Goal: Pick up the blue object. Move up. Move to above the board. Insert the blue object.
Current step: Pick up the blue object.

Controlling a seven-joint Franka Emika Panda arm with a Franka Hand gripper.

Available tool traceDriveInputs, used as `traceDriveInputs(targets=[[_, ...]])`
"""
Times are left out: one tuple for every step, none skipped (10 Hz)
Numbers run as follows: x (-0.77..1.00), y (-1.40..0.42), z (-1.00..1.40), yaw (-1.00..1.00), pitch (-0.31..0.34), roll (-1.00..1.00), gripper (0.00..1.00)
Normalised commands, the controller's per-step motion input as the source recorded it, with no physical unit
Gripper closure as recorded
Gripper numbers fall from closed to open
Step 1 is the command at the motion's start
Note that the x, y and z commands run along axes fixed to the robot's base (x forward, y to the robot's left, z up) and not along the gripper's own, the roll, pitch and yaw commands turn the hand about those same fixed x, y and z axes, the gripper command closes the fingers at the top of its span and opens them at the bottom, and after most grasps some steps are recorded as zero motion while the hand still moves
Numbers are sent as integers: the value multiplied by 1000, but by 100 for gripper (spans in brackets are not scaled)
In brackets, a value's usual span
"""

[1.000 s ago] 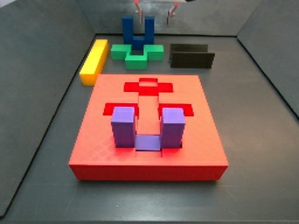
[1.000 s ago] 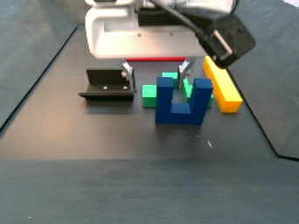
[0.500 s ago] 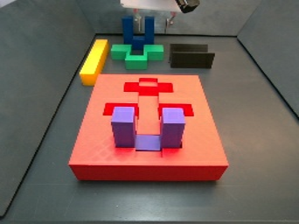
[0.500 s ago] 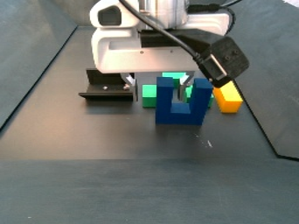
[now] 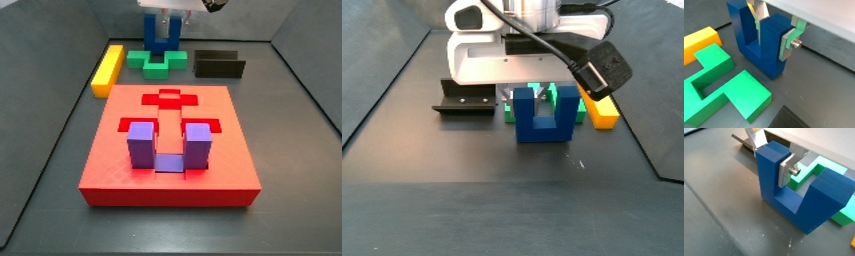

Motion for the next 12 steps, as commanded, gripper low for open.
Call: traceDriveInputs(targets=[[0,0,0,0,0,0,100],[0,0,0,0,0,0,100],[0,0,0,0,0,0,100],[0,0,0,0,0,0,100],[0,0,0,0,0,0,100],[0,0,0,0,0,0,100],[0,0,0,0,0,0,100],[0,0,0,0,0,0,100],[0,0,0,0,0,0,100],[0,0,0,0,0,0,100],[0,0,0,0,0,0,100],[0,0,0,0,0,0,100]])
